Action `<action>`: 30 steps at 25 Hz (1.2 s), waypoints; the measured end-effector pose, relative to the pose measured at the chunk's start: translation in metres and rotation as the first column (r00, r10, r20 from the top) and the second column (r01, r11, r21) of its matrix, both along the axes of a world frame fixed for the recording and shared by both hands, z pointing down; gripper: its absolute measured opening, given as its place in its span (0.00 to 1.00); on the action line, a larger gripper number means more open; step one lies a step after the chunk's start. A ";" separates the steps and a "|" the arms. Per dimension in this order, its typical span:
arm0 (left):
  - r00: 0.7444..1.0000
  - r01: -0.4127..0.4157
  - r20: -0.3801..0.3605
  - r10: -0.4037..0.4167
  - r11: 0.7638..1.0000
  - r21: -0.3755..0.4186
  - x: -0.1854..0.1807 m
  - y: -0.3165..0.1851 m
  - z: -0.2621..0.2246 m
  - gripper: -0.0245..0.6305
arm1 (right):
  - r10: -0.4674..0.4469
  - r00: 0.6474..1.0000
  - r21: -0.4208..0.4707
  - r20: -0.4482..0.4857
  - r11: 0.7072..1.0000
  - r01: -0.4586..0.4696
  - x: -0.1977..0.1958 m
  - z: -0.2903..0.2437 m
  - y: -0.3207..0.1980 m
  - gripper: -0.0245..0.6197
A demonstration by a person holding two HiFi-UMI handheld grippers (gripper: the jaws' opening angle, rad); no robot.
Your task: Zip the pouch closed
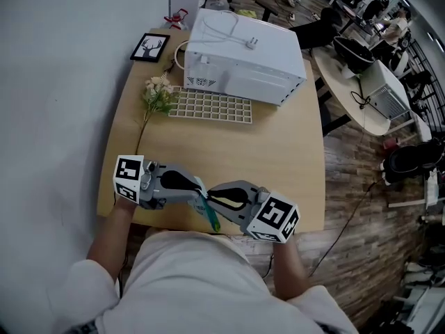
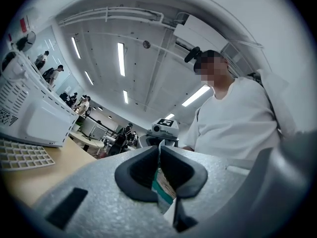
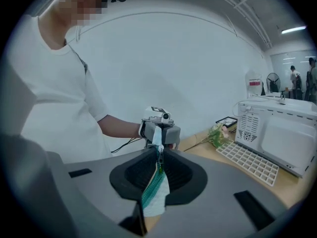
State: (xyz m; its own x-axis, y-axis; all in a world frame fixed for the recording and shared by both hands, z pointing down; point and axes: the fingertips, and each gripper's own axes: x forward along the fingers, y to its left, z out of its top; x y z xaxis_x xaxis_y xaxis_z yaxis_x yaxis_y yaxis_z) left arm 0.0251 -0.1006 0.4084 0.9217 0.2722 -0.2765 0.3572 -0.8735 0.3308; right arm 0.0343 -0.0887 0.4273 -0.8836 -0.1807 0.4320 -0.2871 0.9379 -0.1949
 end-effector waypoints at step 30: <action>0.997 -0.076 -0.006 0.075 0.997 -0.021 0.006 0.036 0.006 0.07 | -0.133 0.989 -0.016 0.068 0.991 0.134 0.022 0.000 0.039 0.04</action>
